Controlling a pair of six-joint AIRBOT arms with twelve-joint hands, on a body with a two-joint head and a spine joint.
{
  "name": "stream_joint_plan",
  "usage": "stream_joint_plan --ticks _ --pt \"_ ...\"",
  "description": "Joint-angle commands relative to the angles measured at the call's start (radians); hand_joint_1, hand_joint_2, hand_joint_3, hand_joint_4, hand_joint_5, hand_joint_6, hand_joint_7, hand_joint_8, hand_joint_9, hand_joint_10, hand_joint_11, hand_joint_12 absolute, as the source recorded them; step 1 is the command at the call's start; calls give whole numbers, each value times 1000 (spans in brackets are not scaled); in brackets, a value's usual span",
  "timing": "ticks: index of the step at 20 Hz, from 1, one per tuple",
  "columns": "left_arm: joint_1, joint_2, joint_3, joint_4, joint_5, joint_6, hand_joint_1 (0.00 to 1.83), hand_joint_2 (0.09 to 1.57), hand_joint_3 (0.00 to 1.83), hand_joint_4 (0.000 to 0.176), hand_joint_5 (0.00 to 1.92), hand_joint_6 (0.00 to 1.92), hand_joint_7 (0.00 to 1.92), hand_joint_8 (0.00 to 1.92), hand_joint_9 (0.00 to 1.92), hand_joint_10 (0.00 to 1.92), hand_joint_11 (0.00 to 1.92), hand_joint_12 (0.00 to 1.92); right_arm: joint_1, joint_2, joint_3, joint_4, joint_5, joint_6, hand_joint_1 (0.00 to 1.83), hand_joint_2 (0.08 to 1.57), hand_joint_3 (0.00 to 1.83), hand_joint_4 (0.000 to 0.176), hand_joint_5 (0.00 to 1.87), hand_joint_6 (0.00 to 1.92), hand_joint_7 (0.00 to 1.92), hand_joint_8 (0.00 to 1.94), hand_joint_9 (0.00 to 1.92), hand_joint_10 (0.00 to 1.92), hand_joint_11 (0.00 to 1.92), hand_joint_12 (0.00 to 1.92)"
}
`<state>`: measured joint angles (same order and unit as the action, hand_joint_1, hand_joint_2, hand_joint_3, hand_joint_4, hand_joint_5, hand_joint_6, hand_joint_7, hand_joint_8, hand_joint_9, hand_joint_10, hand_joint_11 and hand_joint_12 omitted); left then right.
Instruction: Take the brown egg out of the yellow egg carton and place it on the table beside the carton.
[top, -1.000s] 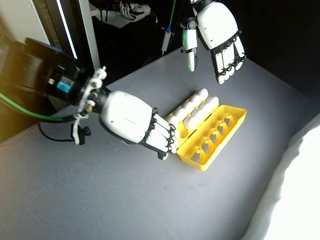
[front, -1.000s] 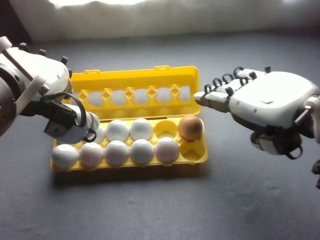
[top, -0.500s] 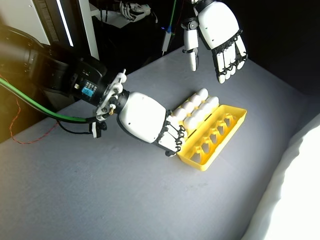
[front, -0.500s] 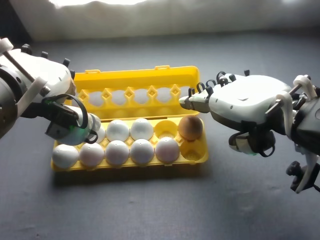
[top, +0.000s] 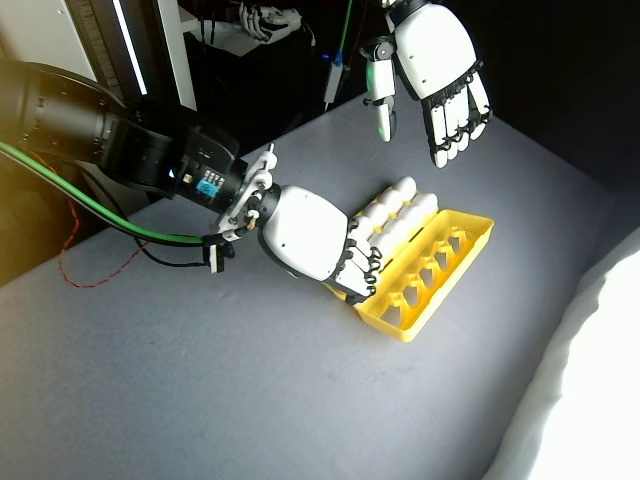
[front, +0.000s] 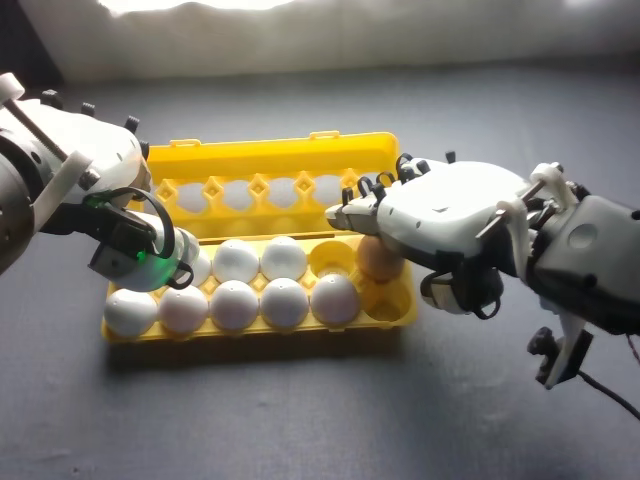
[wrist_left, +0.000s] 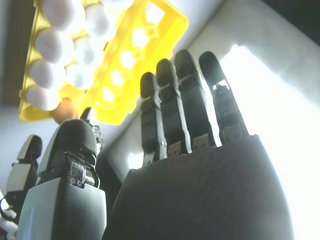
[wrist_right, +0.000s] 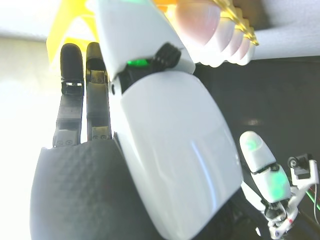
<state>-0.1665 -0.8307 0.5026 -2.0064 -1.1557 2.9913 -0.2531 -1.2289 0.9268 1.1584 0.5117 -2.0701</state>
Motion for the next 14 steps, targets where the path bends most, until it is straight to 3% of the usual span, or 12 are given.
stream_joint_plan --ticks 1,3,7,9,14 --pt "-12 13 -1 83 -4 5 217 1317 0 0 432 6 476 6 432 7 5 812 -2 1 2 -36 50 0 1562 1084 0 0 262 14 307 14 328 115 0 1275" --pt "-7 13 -1 97 -3 5 257 1302 0 0 476 5 525 5 480 8 46 791 -19 -13 6 -59 62 2 1540 1068 0 0 273 15 322 14 344 119 0 1315" --pt "12 11 0 136 -4 -3 172 1333 6 0 424 4 481 4 435 4 0 800 -56 -29 21 -124 79 33 1526 1102 7 0 283 12 309 2 322 104 0 1279" --pt "16 14 0 139 4 -2 228 1326 0 0 436 3 490 2 437 3 1 788 -58 -31 30 -129 79 50 1520 1091 2 0 296 14 331 8 361 121 0 1316" --pt "14 16 -1 131 8 -2 169 1336 4 0 424 0 482 0 442 2 0 784 -57 -35 48 -203 97 104 1519 1099 5 0 316 15 356 9 372 125 0 1340"
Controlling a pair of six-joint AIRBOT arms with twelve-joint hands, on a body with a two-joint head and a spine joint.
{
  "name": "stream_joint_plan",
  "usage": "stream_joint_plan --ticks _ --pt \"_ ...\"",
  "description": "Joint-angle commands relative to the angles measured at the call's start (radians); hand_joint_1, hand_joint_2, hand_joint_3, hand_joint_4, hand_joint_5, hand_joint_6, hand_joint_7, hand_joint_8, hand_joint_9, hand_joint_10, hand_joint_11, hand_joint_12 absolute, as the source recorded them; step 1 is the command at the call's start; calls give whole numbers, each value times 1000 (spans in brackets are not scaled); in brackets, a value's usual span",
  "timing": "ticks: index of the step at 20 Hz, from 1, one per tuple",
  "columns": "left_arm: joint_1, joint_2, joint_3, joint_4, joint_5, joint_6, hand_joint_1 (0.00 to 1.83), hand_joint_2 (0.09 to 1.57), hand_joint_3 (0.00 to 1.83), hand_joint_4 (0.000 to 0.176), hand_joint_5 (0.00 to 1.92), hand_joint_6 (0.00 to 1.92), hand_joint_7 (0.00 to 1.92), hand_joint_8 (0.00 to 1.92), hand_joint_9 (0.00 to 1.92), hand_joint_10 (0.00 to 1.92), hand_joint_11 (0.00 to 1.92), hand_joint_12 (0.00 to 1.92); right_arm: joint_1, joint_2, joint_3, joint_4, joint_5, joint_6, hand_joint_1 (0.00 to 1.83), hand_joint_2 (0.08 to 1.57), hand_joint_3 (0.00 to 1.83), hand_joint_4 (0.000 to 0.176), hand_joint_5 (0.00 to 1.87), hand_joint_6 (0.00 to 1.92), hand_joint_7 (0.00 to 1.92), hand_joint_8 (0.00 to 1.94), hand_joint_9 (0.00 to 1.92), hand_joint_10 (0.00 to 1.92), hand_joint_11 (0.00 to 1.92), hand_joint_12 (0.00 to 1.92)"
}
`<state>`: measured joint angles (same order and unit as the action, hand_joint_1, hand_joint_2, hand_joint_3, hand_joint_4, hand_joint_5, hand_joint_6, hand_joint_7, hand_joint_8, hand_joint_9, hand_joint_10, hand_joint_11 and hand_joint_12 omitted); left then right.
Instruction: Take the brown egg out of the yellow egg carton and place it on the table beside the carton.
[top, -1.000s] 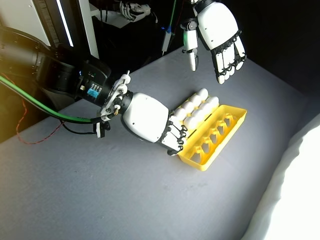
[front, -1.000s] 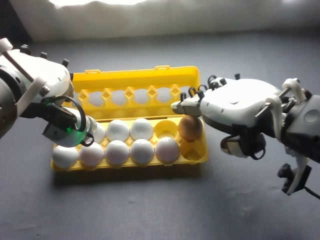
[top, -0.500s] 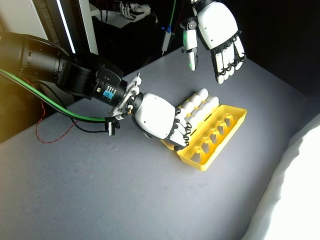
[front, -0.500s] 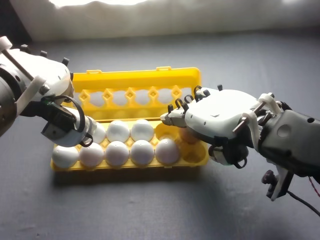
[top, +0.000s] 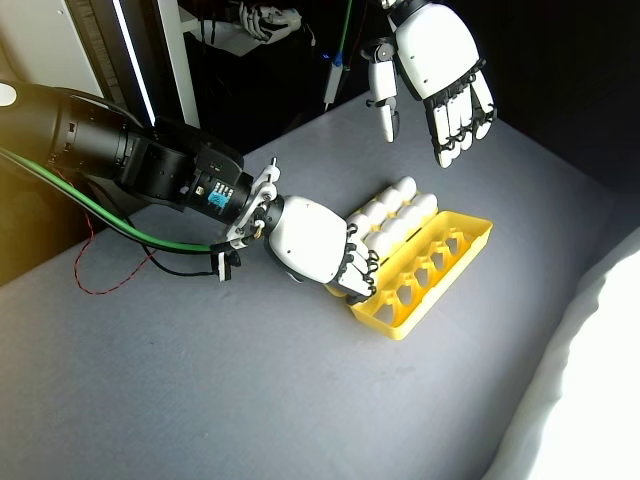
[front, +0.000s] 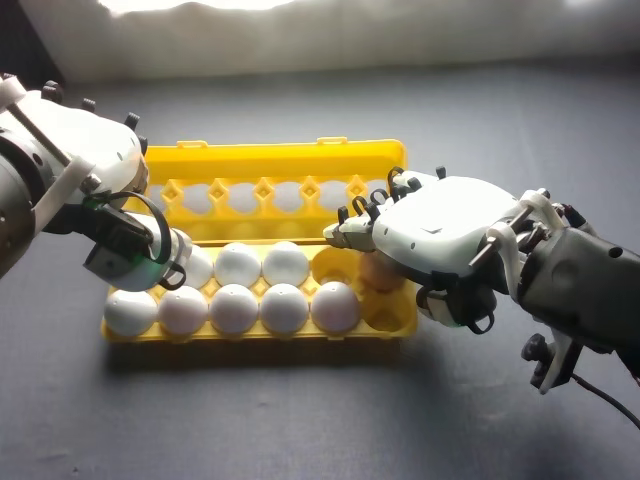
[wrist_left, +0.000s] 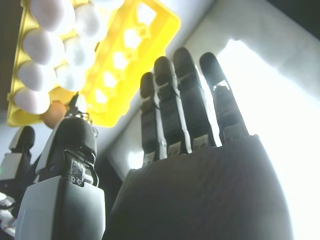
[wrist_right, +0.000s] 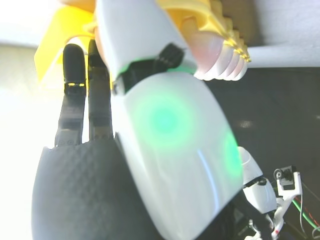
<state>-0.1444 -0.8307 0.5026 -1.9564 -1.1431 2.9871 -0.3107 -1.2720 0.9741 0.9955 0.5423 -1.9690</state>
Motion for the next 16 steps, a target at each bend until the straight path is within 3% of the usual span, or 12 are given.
stream_joint_plan --ticks 1,7,11,16 --pt "-8 16 -1 81 -5 3 172 1334 3 0 432 3 493 4 452 5 3 787 4 8 2 -47 68 9 1521 1111 10 0 310 12 353 8 370 124 0 1340" --pt "-12 17 -1 76 -5 0 224 1320 0 0 456 12 517 11 474 12 31 823 12 9 8 -111 68 66 1478 1139 16 0 355 24 399 17 414 151 0 1394" --pt "-13 16 -1 75 -6 -1 268 1314 0 0 470 11 528 11 487 14 43 803 13 8 9 -120 68 75 1373 1158 16 0 492 72 547 61 505 199 58 1447" --pt "-13 16 -1 76 -6 2 223 1328 0 0 425 0 492 1 448 0 0 809 10 8 9 -122 68 75 1314 1186 5 0 682 96 766 61 680 305 244 1379"
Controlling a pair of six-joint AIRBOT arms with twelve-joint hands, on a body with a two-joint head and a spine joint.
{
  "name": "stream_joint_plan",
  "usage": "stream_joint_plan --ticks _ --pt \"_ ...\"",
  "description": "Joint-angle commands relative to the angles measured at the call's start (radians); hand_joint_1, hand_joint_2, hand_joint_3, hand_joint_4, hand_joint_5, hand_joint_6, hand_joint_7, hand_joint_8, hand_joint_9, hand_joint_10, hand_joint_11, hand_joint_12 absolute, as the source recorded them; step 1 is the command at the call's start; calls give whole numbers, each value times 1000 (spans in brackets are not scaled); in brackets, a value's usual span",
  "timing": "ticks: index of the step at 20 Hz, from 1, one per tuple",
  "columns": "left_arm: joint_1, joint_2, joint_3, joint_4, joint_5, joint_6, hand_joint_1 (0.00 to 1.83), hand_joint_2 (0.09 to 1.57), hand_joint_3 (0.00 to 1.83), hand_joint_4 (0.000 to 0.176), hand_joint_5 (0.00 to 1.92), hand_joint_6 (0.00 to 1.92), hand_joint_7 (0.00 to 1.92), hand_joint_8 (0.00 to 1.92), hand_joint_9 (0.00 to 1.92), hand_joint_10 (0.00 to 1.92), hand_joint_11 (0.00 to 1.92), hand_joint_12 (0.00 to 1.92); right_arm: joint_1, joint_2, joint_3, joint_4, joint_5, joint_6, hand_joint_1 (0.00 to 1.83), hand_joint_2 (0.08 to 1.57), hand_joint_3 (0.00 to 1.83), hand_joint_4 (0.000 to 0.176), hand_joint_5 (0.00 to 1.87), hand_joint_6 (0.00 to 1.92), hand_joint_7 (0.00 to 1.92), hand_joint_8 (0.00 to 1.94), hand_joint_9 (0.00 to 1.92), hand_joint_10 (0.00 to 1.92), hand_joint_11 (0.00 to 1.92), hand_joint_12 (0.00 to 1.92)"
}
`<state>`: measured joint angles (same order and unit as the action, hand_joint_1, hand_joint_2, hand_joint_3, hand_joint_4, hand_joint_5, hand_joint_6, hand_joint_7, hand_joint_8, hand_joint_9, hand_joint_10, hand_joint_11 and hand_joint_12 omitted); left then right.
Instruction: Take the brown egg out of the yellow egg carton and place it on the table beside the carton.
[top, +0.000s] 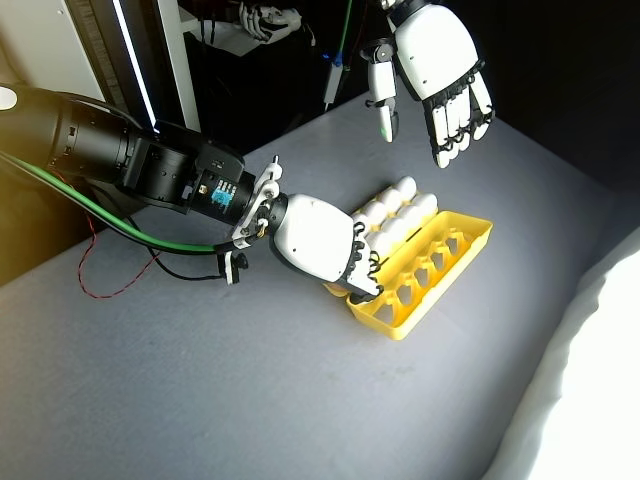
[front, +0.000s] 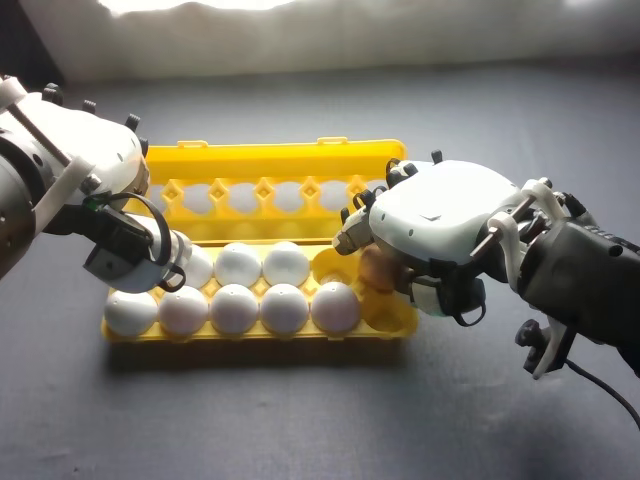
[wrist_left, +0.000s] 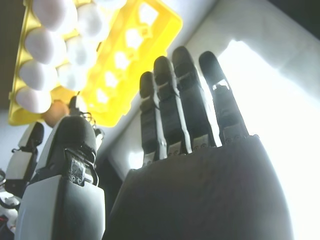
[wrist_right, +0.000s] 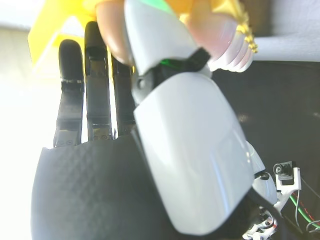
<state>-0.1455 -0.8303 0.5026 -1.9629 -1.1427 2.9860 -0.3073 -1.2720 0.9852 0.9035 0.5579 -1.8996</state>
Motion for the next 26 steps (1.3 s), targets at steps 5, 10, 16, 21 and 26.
stream_joint_plan --ticks 5,10,16,21,26 --pt "-11 16 -1 82 -6 4 233 1329 0 0 452 6 520 8 480 9 20 809 7 8 -2 -53 69 6 1296 1241 0 0 634 1396 805 990 732 1268 423 1395" --pt "-11 16 -2 82 -6 4 280 1329 1 0 427 1 497 1 445 1 3 777 6 8 -2 -67 82 6 1485 1154 0 0 739 1219 912 1032 922 1124 659 1669" --pt "-11 16 -2 82 -6 2 317 1312 0 0 461 6 538 5 479 7 14 815 8 9 -2 -102 120 18 1489 1124 1 0 833 1139 951 949 960 1036 724 1615" --pt "-11 16 -2 82 -6 1 253 1329 3 0 452 2 525 1 461 2 0 796 34 18 -3 -105 122 20 1390 1131 2 0 822 1183 958 978 938 1151 734 1345" --pt "-11 16 -2 85 -6 1 216 1335 2 0 460 4 543 3 481 9 2 830 62 41 -4 -105 122 29 1487 1124 4 0 820 1140 942 965 966 1037 727 1612"
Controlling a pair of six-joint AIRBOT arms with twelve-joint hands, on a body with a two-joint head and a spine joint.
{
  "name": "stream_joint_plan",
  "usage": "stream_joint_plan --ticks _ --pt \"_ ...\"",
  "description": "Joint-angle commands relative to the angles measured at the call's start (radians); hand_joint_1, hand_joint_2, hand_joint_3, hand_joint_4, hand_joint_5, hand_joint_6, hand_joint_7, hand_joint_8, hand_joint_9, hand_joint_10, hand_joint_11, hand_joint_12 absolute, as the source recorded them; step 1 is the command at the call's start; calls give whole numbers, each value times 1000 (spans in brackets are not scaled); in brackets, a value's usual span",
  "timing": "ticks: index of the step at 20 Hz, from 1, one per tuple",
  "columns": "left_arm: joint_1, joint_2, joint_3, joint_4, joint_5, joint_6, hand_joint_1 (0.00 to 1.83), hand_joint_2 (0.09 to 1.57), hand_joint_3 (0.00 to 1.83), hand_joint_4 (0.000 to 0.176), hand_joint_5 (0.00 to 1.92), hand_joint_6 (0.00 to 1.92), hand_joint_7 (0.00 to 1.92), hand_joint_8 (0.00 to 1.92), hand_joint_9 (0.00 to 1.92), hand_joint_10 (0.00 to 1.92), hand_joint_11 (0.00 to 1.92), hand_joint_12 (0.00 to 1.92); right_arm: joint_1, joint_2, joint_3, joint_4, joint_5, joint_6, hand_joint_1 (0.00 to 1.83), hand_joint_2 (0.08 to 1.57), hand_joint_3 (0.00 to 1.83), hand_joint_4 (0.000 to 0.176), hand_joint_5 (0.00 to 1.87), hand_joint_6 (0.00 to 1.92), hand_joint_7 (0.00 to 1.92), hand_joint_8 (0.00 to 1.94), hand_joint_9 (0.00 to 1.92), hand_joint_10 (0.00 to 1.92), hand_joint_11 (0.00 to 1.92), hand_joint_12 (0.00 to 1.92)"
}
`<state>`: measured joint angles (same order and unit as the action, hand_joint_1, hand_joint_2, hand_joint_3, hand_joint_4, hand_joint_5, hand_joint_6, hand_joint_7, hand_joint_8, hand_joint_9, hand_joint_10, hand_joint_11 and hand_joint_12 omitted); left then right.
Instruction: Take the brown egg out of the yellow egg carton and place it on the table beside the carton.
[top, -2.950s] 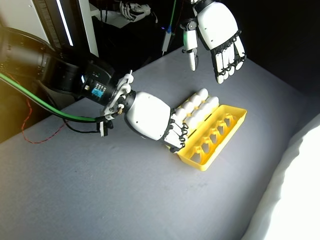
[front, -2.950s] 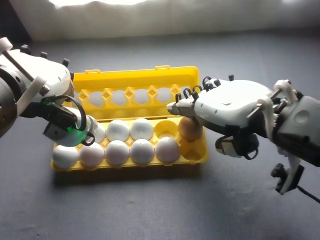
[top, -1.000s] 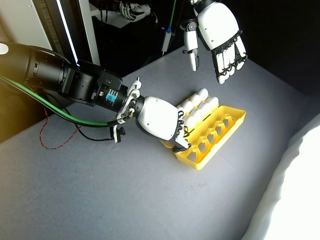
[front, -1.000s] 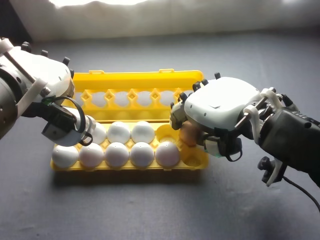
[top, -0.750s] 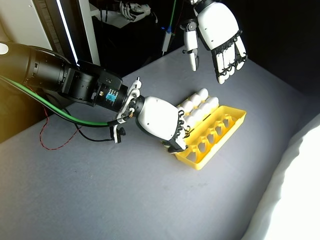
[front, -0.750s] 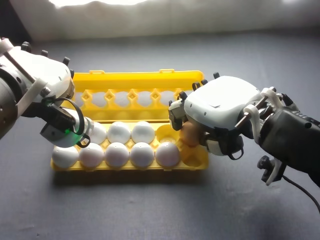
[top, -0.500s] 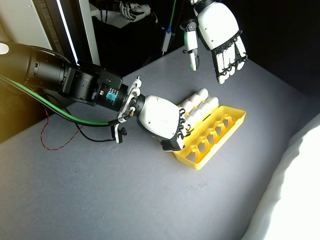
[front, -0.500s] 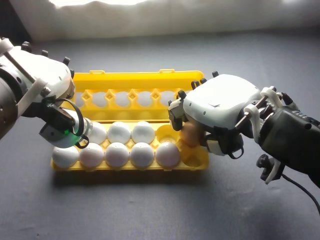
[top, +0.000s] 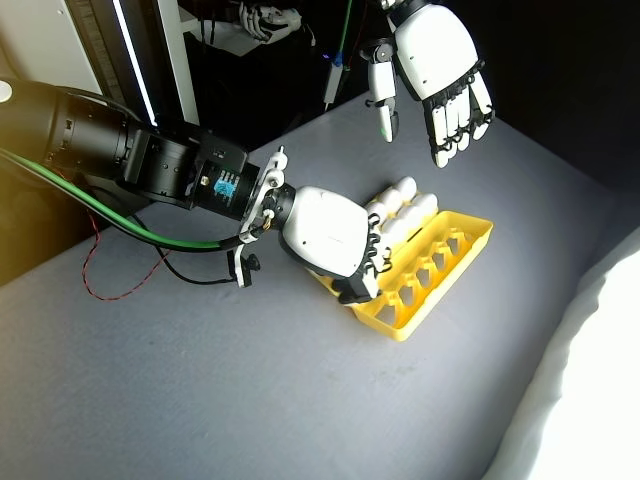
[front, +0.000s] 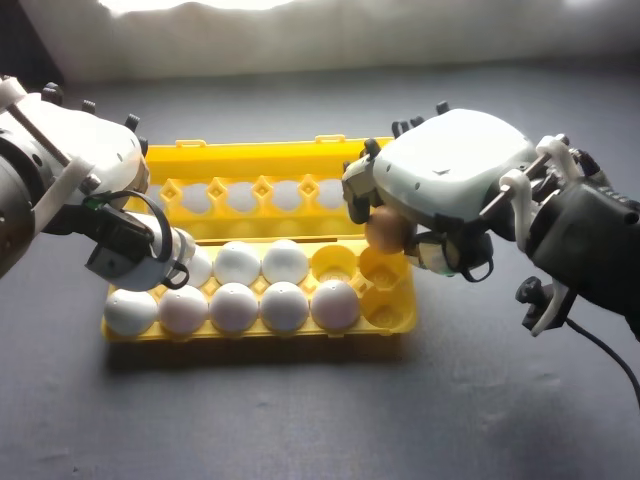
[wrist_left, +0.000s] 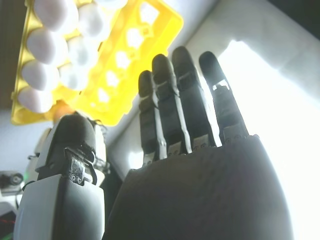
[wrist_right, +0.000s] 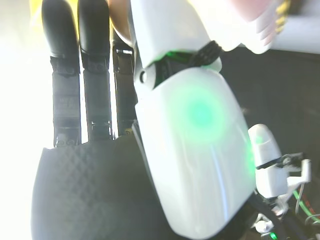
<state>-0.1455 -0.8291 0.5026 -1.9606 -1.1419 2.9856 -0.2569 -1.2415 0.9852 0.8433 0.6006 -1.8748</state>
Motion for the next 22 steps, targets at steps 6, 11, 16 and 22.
stream_joint_plan --ticks 6,11,16,22 --pt "-10 15 -2 84 -6 1 302 1316 0 0 488 4 570 3 505 4 1 848 62 74 -33 5 -7 -1 1486 1142 2 0 775 1181 904 1034 918 1088 732 1650" --pt "-10 15 -1 84 -6 1 260 1322 1 0 507 12 575 10 500 10 20 809 42 146 -70 12 -86 -37 1486 1131 0 0 833 1139 934 975 880 1097 777 1617" --pt "-9 15 -1 86 -5 1 214 1336 1 0 494 4 546 1 485 2 0 813 -9 170 -76 11 -94 -58 1485 1136 4 0 804 1173 922 990 872 1112 777 1621" --pt "-9 15 -1 86 -5 1 239 1339 2 0 527 3 558 3 483 6 1 795 -37 143 -40 11 -85 -57 1485 1137 0 0 801 1170 922 985 895 1093 767 1627"
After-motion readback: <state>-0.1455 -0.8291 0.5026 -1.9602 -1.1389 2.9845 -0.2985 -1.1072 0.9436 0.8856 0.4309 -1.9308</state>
